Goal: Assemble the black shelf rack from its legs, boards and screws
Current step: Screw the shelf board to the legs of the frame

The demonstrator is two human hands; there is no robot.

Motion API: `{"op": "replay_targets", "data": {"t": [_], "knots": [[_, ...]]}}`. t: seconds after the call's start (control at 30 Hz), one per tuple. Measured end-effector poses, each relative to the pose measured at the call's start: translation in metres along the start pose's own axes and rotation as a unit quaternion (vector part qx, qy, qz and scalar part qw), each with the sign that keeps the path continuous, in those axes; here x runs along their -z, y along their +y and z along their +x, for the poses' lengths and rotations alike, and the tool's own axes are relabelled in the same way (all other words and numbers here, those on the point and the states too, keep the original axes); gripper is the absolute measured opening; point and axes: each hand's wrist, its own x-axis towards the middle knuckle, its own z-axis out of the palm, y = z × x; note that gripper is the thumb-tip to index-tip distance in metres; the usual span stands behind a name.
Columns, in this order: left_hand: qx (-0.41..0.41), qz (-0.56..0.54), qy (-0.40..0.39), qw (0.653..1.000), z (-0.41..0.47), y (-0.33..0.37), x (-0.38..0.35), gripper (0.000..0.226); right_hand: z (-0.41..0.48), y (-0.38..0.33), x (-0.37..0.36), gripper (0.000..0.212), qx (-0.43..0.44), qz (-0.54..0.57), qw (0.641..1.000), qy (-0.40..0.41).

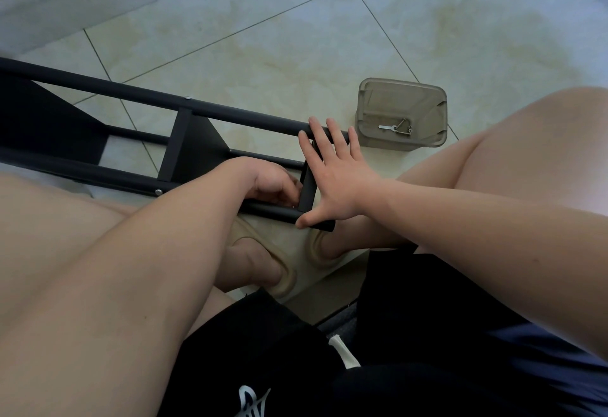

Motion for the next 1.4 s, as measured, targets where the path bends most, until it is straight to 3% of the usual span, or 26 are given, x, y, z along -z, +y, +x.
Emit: {"op": "replay_targets", "data": {"t": [0.3, 0.7, 1.03, 1.4], "knots": [[0.031, 0.042, 0.028, 0.998, -0.0004, 0.0002, 0.0007, 0.033, 0.0012, 0.0005, -0.0020, 0.151, -0.002, 0.001, 1.000, -0.001], [0.004, 0.048, 0.014, 0.999, -0.0004, -0.0006, 0.0017, 0.013, 0.0004, 0.0006, -0.0011, 0.151, 0.000, -0.002, 1.000, 0.000], [-0.023, 0.028, 0.014, 0.999, 0.0016, -0.0001, -0.0002, 0.024, 0.0013, 0.0003, -0.0008, 0.151, -0.001, 0.000, 1.000, -0.002], [0.006, 0.050, 0.000, 0.999, 0.0031, -0.0051, 0.0050, 0.013, 0.0018, 0.0005, -0.0029, 0.152, -0.001, 0.000, 1.000, 0.003]]}}
